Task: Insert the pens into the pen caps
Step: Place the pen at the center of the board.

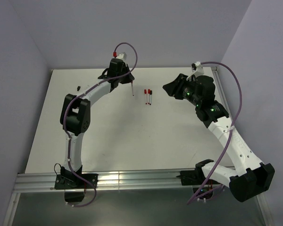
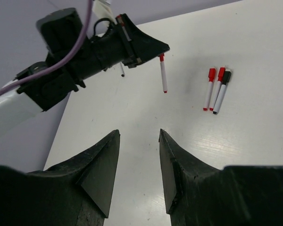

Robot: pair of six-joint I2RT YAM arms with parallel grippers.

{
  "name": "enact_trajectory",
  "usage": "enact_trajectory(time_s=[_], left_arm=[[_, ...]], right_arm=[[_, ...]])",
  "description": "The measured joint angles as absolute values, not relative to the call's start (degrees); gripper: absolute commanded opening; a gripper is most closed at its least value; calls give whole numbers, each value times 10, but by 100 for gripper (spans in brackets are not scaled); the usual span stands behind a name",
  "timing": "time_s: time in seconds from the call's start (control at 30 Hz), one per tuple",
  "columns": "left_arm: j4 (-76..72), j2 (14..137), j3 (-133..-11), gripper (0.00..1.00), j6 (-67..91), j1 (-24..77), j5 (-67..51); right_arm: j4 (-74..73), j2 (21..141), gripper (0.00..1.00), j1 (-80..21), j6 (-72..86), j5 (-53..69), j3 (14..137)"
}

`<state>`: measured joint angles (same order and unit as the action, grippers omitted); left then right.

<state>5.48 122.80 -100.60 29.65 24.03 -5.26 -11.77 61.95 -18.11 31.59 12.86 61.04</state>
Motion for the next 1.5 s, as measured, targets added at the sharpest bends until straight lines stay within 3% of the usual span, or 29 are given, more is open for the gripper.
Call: enact_trajectory(time_s=[0.8, 1.5], left_arm=[[85, 1352, -1104, 11, 329, 274, -57], [94, 1376, -1117, 29, 337, 275, -58]], right_arm=[[-121, 615, 48, -181, 305, 132, 604], [-121, 612, 49, -181, 305, 143, 595]])
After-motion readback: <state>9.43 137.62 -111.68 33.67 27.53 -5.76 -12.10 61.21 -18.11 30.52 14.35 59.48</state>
